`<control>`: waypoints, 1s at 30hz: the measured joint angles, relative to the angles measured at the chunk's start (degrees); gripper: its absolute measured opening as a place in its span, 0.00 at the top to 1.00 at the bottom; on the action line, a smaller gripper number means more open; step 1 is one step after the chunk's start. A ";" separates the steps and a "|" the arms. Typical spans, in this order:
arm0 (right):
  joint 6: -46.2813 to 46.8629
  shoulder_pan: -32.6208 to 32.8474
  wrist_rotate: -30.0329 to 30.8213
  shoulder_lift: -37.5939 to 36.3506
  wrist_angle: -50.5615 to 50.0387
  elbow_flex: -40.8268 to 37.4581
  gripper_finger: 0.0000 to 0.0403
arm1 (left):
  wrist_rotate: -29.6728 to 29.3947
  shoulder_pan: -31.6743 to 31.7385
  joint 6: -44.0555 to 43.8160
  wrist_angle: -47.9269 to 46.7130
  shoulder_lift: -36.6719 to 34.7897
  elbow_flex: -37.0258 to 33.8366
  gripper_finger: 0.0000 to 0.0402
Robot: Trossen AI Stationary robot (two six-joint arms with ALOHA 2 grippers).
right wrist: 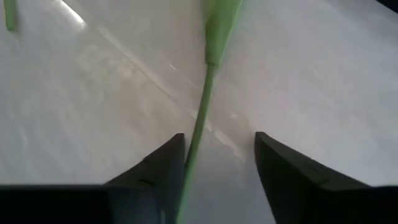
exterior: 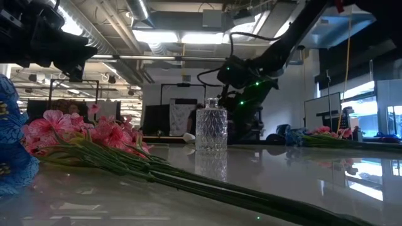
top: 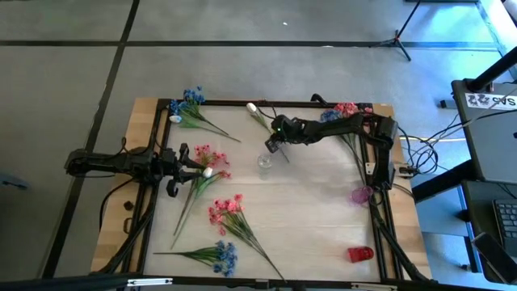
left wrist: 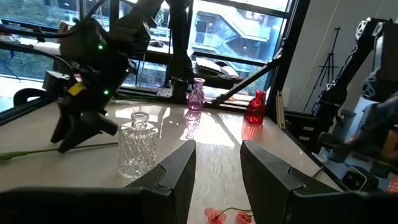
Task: Sort flowers into vase by color
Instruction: Put the top right white flower into the transparent vase
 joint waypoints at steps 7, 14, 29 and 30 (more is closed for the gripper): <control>0.37 4.25 3.62 -0.29 -4.73 0.04 0.85 | 0.00 -0.02 -0.02 0.00 0.00 0.00 0.69; 8.30 9.33 5.26 -1.37 -14.34 0.09 0.94 | 0.00 0.00 0.00 0.00 0.00 0.00 0.69; 27.74 20.02 -12.82 -8.83 -46.13 -0.39 0.94 | 0.00 -0.01 -0.02 0.02 0.02 0.00 0.69; 28.32 21.33 -14.31 -8.83 -46.53 -0.39 0.94 | 0.00 -0.02 -0.01 0.02 0.02 0.00 0.69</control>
